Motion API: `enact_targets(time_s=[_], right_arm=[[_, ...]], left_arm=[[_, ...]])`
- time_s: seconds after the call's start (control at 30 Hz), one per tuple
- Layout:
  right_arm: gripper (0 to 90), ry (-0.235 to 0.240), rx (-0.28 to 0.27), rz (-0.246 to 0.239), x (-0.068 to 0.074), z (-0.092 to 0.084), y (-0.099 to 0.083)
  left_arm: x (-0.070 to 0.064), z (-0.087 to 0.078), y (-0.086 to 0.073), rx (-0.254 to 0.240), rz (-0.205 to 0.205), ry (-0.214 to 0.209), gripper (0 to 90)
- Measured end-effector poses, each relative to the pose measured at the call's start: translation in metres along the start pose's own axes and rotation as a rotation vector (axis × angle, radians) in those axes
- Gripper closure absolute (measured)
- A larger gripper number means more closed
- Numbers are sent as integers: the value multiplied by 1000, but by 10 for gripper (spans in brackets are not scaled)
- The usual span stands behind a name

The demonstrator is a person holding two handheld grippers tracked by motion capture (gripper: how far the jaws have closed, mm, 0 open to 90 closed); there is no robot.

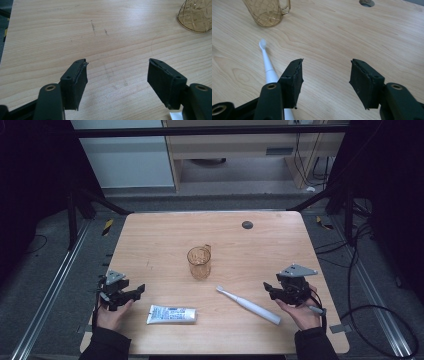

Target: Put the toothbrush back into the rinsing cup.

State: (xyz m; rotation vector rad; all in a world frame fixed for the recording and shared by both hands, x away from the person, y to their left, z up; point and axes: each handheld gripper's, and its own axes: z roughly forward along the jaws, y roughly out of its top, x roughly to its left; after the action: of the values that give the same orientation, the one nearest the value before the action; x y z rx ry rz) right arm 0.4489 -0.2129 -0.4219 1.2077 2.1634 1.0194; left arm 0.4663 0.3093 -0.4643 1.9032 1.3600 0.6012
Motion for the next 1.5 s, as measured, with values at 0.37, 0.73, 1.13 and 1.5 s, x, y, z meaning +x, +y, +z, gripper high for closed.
enact_targets(time_s=[0.37,0.73,1.13,1.5], right_arm=[[498,65,43,-45,16,4,19],[518,106,95,-79,26,9,28],[532,144,139,-124,34,17,34],[547,173,215,-165,45,30,34]], left_arm=[[0,0,0,5,1,-1,317],[0,-1,1,7,-2,1,316],[0,-1,1,6,-3,1,315],[-1,-1,1,6,-1,0,314]])
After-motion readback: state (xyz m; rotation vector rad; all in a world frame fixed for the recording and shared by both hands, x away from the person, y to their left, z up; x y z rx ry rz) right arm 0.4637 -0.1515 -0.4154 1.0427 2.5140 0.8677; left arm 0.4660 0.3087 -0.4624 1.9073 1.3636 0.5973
